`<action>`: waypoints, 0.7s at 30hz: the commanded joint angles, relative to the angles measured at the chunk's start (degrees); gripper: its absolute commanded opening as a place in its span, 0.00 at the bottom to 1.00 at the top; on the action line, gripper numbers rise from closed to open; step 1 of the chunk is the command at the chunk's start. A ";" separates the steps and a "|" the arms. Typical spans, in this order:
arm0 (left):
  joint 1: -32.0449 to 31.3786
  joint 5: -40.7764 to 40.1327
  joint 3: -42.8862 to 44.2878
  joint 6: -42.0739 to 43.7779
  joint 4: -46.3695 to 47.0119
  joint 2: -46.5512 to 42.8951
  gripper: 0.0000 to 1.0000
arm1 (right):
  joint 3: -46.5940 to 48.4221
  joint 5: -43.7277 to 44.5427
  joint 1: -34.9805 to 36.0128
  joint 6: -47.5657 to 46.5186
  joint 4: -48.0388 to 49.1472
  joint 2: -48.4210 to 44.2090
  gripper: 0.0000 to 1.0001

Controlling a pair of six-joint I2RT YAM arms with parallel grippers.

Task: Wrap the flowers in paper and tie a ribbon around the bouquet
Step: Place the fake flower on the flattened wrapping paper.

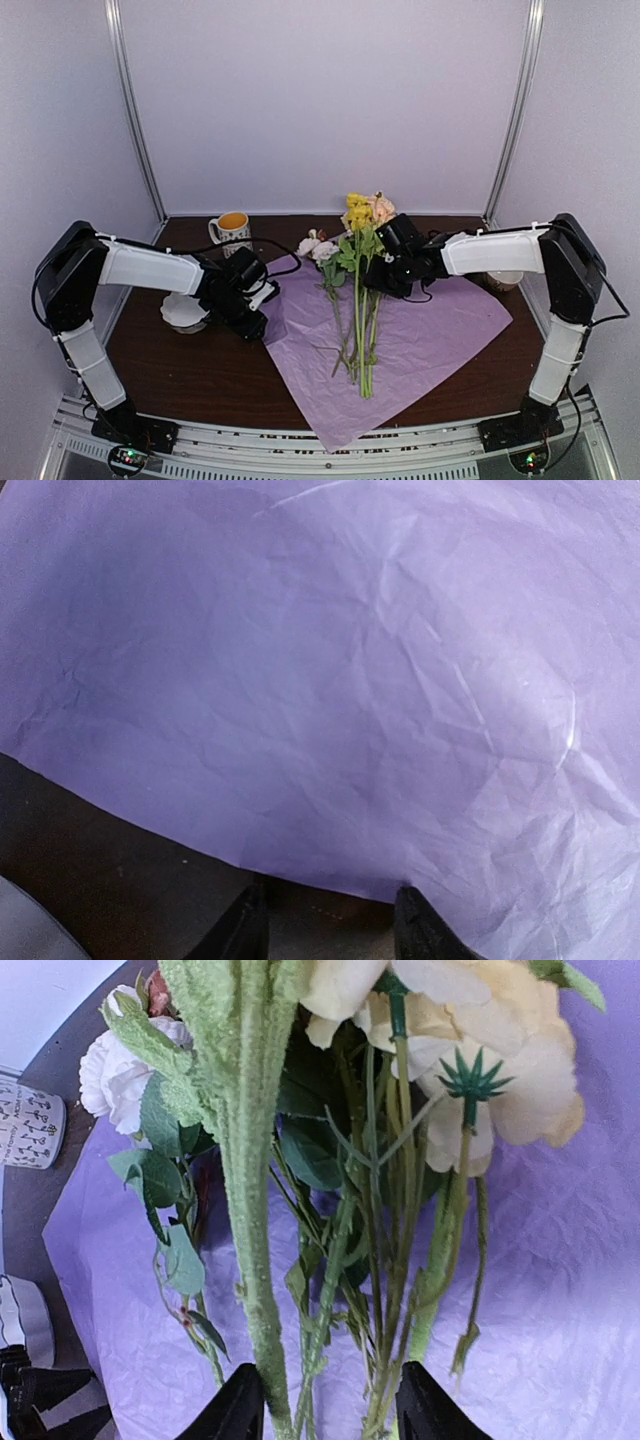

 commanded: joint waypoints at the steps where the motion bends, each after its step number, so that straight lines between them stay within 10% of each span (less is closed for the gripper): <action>1: -0.46 1.72 -2.72 -1.12 -4.80 -0.57 0.46 | -3.96 0.69 1.30 -4.27 -2.01 -8.91 0.47; 13: -3.95 -1.02 -2.89 1.86 -3.04 -12.81 0.48 | -10.92 -1.40 8.09 -9.88 -12.22 -17.09 0.49; 21: -20.84 -4.67 -4.99 21.41 -1.35 -24.53 0.57 | -13.61 -5.47 14.44 -10.64 -13.63 -18.76 0.49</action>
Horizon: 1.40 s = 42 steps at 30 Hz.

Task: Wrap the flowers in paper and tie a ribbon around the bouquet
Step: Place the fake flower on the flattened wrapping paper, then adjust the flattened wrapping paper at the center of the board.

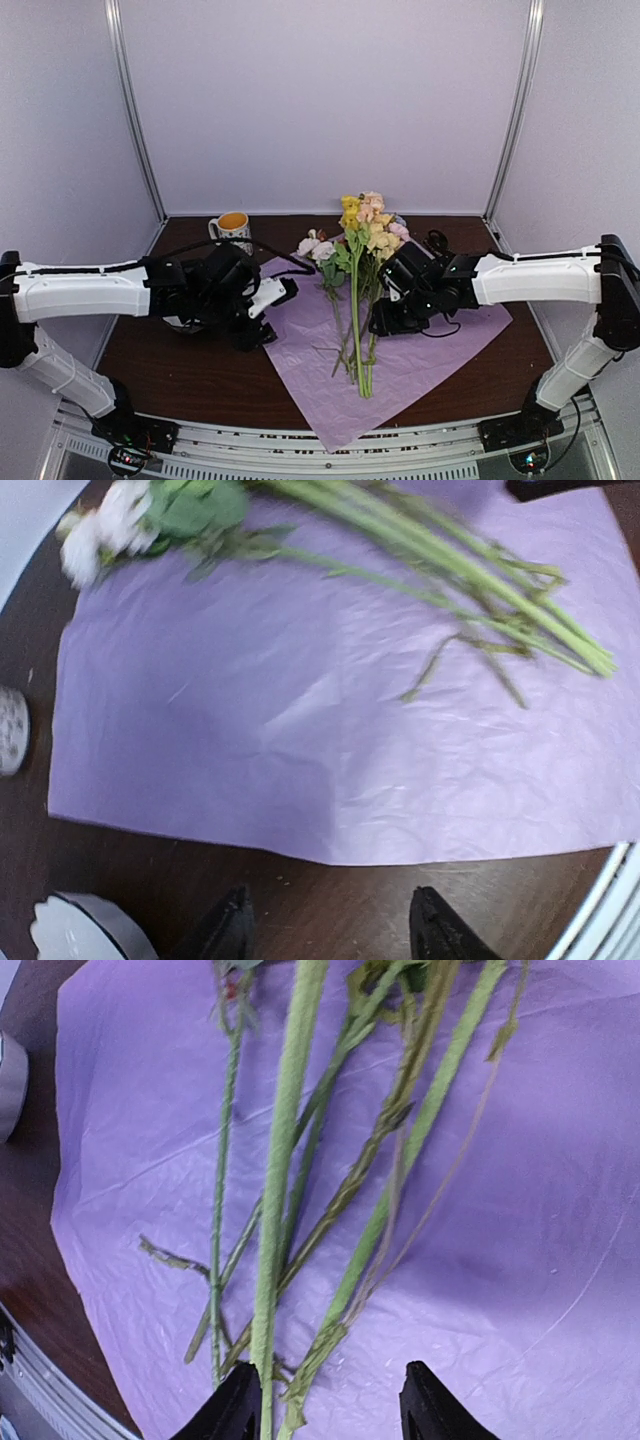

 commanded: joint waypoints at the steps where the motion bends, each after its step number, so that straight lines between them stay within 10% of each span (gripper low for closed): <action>1: -10.71 -0.30 -2.74 19.33 1.28 -4.17 0.57 | -0.42 -2.04 4.73 -1.23 -2.05 -1.28 0.49; 6: -16.62 2.51 -11.49 36.45 5.77 -6.01 0.59 | -3.58 -2.35 6.42 -0.34 -0.48 -2.81 0.49; 15: -17.06 -21.78 -17.72 54.27 20.74 4.48 0.59 | -7.63 -4.02 7.69 1.10 3.88 -4.22 0.49; 26: -16.80 -20.32 -18.15 55.96 35.21 14.66 0.57 | -9.99 -4.59 8.16 1.71 6.39 -4.75 0.48; 38: -15.05 -9.81 -14.43 47.97 31.36 11.85 0.00 | -8.33 -4.78 8.87 -4.13 3.80 -5.58 0.48; 42: -13.80 -8.36 -12.80 46.36 29.79 12.40 0.00 | -6.45 -2.96 12.25 -9.18 1.72 -6.47 0.48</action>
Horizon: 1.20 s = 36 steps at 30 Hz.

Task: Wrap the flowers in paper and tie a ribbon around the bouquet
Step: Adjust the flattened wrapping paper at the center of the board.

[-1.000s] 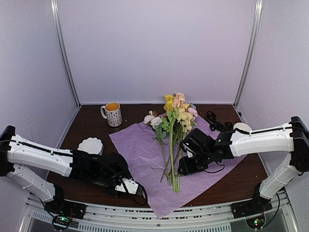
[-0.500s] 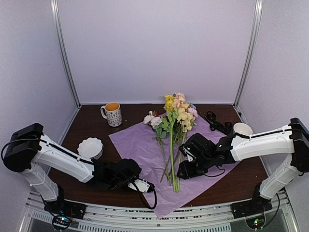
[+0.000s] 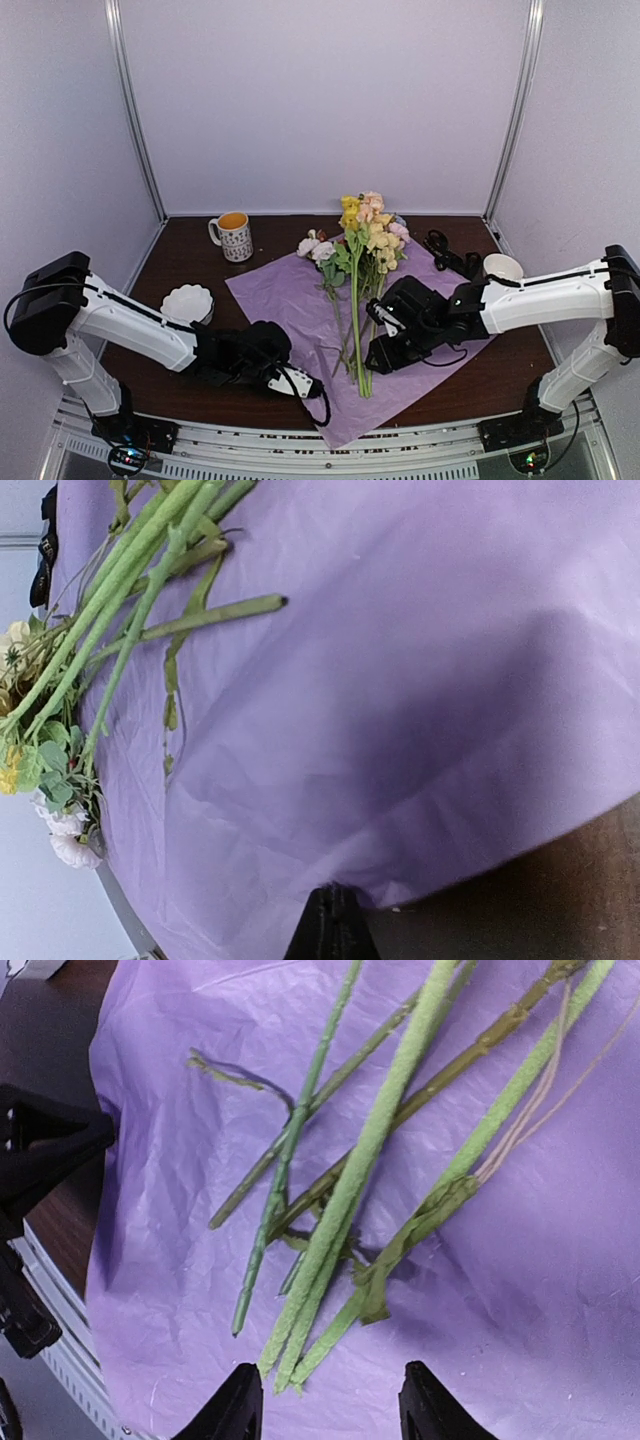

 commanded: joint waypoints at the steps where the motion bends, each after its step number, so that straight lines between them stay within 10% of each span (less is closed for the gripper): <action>1: 1.57 3.77 2.97 -3.03 -1.23 -0.28 0.00 | 2.83 2.59 5.10 -7.38 -2.47 -2.63 0.48; 11: 3.26 5.09 3.50 -4.15 -2.54 -1.10 0.00 | -1.38 20.80 29.45 -28.85 7.96 -2.86 0.54; 18: 4.30 4.15 2.87 -8.85 -0.96 -4.67 0.02 | 5.00 17.25 31.11 -37.01 4.03 7.04 0.60; 30: 6.74 -7.13 -0.75 -21.77 2.87 -24.93 0.93 | 4.24 12.54 31.19 -43.49 1.70 11.07 0.64; 36: 7.57 -5.85 -6.25 -31.28 13.94 -38.77 0.98 | 6.64 13.35 31.11 -46.07 0.14 13.59 0.62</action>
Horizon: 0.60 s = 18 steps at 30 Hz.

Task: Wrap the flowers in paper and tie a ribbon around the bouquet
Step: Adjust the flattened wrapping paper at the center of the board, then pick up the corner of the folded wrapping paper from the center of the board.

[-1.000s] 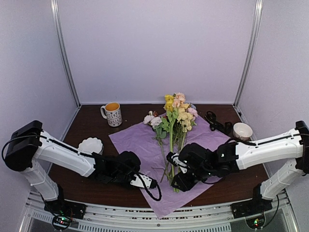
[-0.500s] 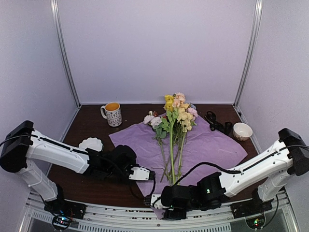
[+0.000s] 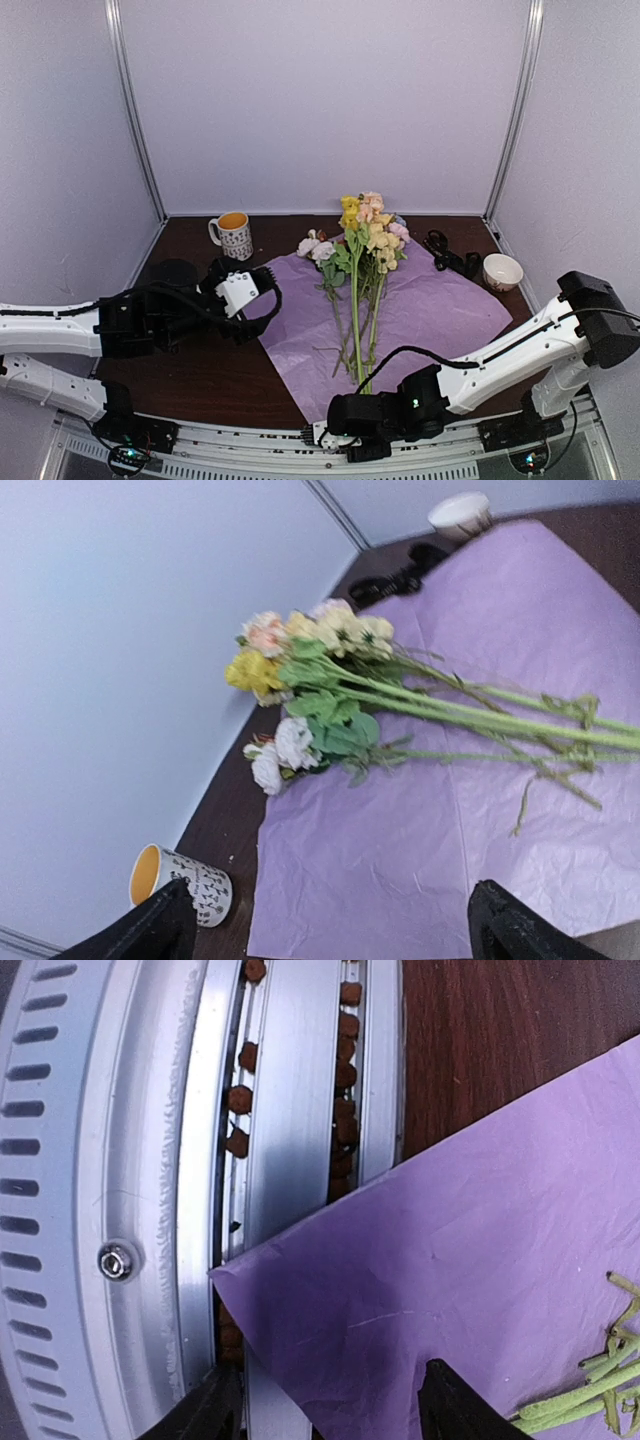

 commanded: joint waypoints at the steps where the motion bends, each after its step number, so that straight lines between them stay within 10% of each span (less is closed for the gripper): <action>1: 0.62 -1.72 -5.77 -10.14 13.39 -9.95 0.98 | 1.70 0.41 -0.05 -2.46 -1.58 0.96 0.61; 11: 0.65 8.13 -7.17 -11.57 4.18 -15.09 0.84 | 3.39 2.28 -4.22 -0.86 -1.14 1.20 0.36; 18: -3.90 9.75 -13.55 -9.18 14.23 -14.69 0.78 | 3.28 0.76 -6.52 -1.21 -1.01 1.38 0.18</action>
